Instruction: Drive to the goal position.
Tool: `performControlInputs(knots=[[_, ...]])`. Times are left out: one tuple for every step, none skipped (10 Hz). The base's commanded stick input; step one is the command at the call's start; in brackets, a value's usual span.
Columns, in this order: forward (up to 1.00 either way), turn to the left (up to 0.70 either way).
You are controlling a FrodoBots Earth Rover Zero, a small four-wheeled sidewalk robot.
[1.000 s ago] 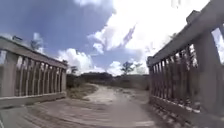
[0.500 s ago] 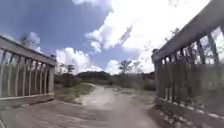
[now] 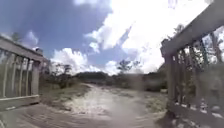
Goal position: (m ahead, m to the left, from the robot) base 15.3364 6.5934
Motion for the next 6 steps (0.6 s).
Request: performControlInputs(knots=[[1.00, 0.40], [1.00, 0.40], [1.00, 0.40], [1.00, 0.40], [1.00, 0.40], [1.00, 0.40]])
